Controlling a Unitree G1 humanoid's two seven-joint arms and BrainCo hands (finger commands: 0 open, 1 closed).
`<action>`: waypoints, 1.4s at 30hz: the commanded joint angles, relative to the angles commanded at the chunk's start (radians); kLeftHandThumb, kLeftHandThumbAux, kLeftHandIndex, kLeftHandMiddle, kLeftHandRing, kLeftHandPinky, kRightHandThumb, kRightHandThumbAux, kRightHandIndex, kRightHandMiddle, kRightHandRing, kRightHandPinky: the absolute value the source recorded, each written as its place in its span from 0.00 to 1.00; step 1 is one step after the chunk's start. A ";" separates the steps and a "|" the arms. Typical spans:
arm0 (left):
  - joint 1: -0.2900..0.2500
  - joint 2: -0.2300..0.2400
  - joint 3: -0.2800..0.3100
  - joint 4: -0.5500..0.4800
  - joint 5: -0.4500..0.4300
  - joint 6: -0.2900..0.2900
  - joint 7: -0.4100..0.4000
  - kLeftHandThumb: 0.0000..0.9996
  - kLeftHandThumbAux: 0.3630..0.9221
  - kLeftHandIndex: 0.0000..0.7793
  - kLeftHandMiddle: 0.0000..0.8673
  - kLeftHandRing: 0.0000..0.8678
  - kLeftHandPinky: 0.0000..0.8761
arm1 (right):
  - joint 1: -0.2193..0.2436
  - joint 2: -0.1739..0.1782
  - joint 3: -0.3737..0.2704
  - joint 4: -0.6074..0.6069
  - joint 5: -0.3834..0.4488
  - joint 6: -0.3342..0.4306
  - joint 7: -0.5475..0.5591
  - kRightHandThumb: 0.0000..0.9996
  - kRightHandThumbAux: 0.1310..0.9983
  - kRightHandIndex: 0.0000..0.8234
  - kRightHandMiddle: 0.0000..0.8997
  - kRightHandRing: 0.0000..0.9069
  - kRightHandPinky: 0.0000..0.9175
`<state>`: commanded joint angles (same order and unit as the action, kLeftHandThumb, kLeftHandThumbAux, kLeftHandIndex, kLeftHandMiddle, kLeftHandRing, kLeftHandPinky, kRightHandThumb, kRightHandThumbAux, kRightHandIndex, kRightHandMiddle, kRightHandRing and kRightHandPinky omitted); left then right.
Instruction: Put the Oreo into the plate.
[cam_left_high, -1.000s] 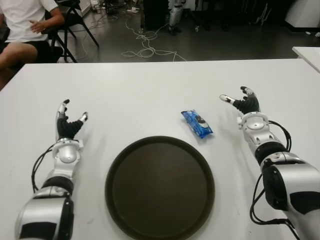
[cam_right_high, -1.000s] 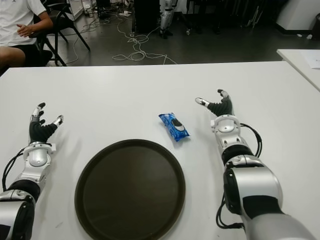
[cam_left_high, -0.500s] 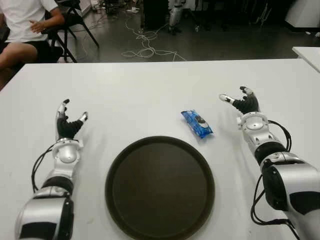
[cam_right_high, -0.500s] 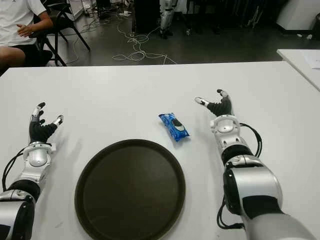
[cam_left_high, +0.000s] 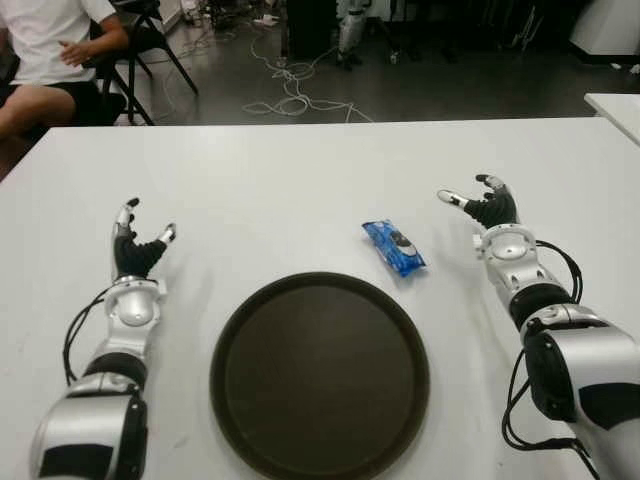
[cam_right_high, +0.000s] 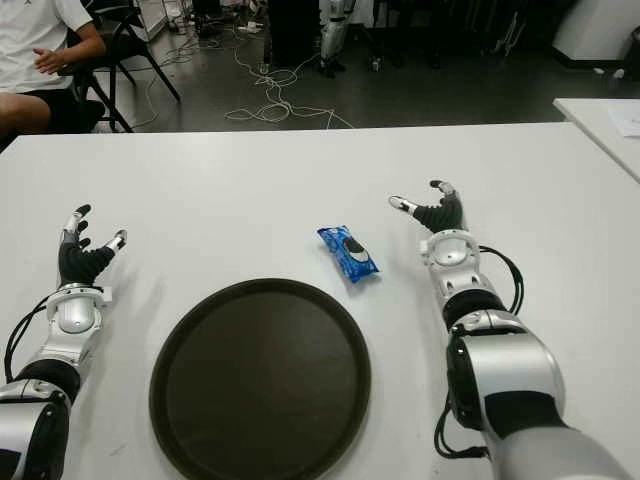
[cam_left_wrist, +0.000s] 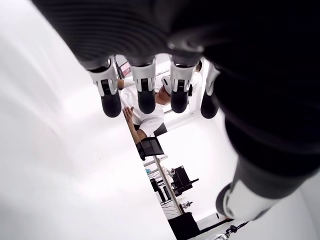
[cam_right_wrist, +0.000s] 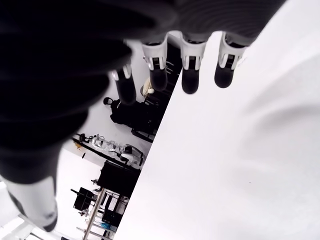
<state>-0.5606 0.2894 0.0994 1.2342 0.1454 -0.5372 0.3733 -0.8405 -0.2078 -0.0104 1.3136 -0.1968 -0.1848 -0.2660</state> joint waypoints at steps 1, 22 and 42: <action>-0.001 0.000 0.000 0.000 0.000 0.001 0.001 0.00 0.70 0.06 0.07 0.04 0.03 | -0.001 0.007 0.009 -0.006 -0.008 -0.007 -0.009 0.00 0.59 0.17 0.07 0.08 0.08; 0.000 0.003 0.001 0.002 -0.001 0.000 -0.007 0.00 0.69 0.07 0.07 0.04 0.01 | 0.053 0.010 0.059 -0.095 -0.019 -0.225 0.083 0.00 0.60 0.12 0.06 0.04 0.05; 0.001 -0.004 -0.005 0.000 0.006 0.003 0.019 0.00 0.68 0.06 0.07 0.04 0.02 | 0.086 -0.014 0.075 -0.163 -0.022 -0.329 0.246 0.00 0.53 0.09 0.04 0.00 0.00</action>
<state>-0.5599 0.2854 0.0947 1.2339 0.1512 -0.5346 0.3921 -0.7543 -0.2216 0.0647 1.1511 -0.2187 -0.5137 -0.0201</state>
